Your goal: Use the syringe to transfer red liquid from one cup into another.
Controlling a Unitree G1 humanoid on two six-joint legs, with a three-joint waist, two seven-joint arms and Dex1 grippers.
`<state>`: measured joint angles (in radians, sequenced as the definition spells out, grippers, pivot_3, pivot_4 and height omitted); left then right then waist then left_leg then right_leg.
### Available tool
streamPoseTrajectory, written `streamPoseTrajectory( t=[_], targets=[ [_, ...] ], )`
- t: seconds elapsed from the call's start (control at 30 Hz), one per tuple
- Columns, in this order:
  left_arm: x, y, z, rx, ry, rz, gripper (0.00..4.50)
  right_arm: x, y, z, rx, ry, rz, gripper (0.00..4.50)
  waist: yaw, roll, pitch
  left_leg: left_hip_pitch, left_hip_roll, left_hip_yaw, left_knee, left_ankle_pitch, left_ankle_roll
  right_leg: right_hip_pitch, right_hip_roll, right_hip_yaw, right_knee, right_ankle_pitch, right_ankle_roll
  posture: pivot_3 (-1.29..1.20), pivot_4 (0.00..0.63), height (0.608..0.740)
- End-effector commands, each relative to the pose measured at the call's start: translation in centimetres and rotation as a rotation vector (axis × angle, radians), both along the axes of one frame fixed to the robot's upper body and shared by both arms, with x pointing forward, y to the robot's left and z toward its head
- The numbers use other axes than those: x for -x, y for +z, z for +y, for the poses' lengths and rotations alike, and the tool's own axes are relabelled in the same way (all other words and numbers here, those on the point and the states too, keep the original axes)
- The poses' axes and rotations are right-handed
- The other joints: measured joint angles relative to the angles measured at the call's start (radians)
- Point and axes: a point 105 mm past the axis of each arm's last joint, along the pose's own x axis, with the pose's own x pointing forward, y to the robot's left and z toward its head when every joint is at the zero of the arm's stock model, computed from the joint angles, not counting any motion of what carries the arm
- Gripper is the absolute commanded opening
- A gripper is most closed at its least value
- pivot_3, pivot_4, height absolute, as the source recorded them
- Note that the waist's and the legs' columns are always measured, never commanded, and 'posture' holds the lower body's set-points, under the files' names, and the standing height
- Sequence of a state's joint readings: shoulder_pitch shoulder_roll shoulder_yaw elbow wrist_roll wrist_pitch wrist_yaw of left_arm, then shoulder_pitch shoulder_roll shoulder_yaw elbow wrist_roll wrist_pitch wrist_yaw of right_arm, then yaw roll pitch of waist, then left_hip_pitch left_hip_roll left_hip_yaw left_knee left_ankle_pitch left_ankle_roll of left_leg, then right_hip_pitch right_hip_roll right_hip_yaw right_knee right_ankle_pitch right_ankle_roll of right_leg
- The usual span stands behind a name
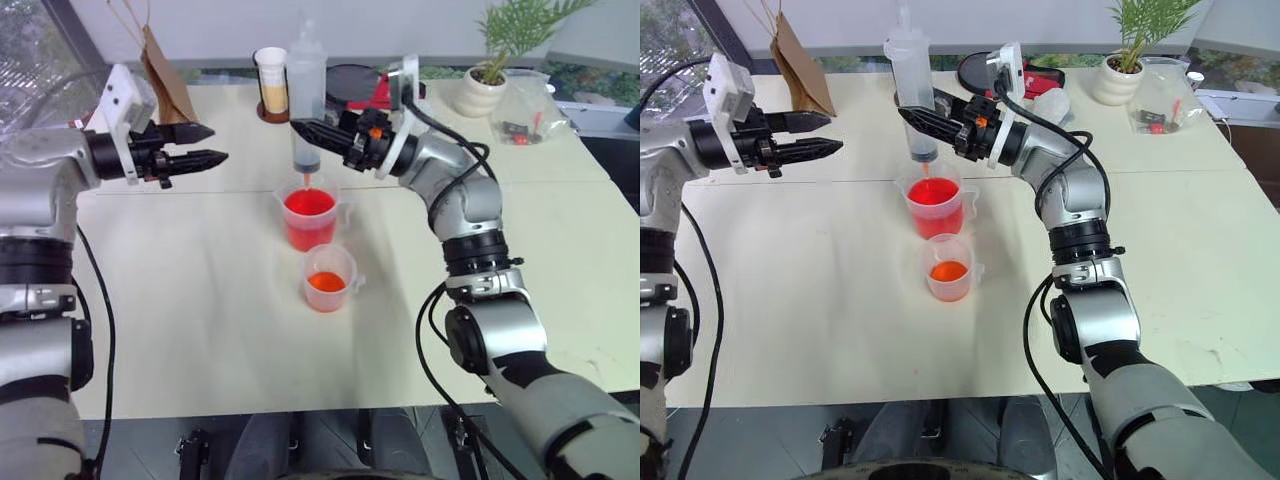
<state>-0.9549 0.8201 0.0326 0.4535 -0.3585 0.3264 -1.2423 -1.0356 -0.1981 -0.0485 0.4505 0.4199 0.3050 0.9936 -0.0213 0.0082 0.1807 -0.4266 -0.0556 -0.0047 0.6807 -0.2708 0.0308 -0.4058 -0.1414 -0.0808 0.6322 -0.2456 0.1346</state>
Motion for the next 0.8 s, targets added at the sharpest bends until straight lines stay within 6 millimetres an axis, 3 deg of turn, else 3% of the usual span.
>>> streamPoseTrajectory(
  t=[0.03, 0.33, 0.8],
  targets=[
    [0.6, 3.0, -0.9, 0.009, -0.051, -0.079, 2.44, 0.0, -0.6, 0.5, 0.007, -0.010, -0.044, 1.38, 0.000, 0.000, 0.000, 0.000, 0.000, 0.000, 0.000, 0.000, 0.000, 0.000, 0.000, 0.000, 0.000, 0.000, 0.000, 0.00, 0.150, 0.740],
    [1.2, 6.3, -3.9, 0.069, -0.183, -0.133, 2.44, -0.6, -3.7, 0.7, 0.049, -0.041, -0.019, 1.38, 0.000, 0.000, 0.000, 0.000, 0.001, -0.001, 0.000, 0.001, -0.002, 0.000, 0.002, 0.002, 0.000, 0.000, 0.000, 0.00, 0.150, 0.740],
    [-1.6, 5.9, -7.3, 0.123, -0.225, -0.160, 2.44, -0.3, -4.6, 1.1, 0.054, -0.043, -0.020, 1.38, 0.000, 0.000, 0.000, 0.000, 0.001, -0.001, 0.000, 0.001, -0.002, 0.000, 0.003, 0.003, 0.000, 0.000, 0.000, 0.00, 0.150, 0.740]
  ],
)
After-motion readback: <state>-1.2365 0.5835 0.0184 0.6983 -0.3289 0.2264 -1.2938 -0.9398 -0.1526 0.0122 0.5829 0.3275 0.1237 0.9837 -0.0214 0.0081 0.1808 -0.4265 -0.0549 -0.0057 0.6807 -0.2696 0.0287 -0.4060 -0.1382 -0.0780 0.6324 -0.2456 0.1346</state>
